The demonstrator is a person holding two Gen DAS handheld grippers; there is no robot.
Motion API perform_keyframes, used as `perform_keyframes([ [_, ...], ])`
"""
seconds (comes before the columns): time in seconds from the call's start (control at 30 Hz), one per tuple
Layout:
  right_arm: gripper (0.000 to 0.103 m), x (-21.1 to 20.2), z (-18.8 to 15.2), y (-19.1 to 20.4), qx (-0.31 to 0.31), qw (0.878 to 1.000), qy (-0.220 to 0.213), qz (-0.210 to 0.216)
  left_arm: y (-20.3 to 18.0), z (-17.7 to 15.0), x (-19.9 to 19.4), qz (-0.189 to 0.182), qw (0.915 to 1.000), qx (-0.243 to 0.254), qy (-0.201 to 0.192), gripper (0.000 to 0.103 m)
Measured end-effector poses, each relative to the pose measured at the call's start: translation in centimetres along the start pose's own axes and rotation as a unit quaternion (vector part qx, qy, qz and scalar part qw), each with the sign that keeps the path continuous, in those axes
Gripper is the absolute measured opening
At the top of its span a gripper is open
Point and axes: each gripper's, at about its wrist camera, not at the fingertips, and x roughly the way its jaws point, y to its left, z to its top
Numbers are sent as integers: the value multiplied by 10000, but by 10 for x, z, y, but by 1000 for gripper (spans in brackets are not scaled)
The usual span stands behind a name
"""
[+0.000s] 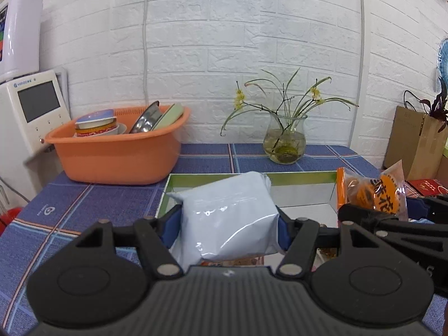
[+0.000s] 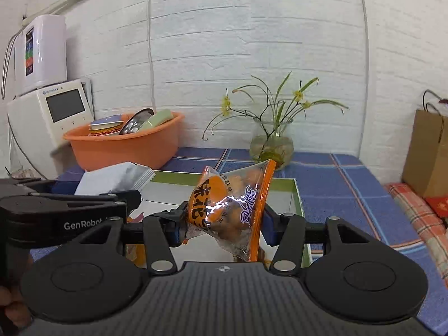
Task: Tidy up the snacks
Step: 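Lower both snacks into the green box and open both tools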
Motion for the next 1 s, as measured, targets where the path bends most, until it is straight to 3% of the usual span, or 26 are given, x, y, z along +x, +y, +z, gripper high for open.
perform_keyframes([
  [0.27,88,-2,-2,-8,-19,10000,61,-45,-12,-9,7,-303,9995,86,-29,65],
  [0.53,88,11,-9,-12,-26,9995,325,-52,-5,-14,21,94,9998,109,127,65],
  [1.0,93,24,-17,-17,189,9981,567,115,-2,-20,30,138,9994,132,281,66],
])
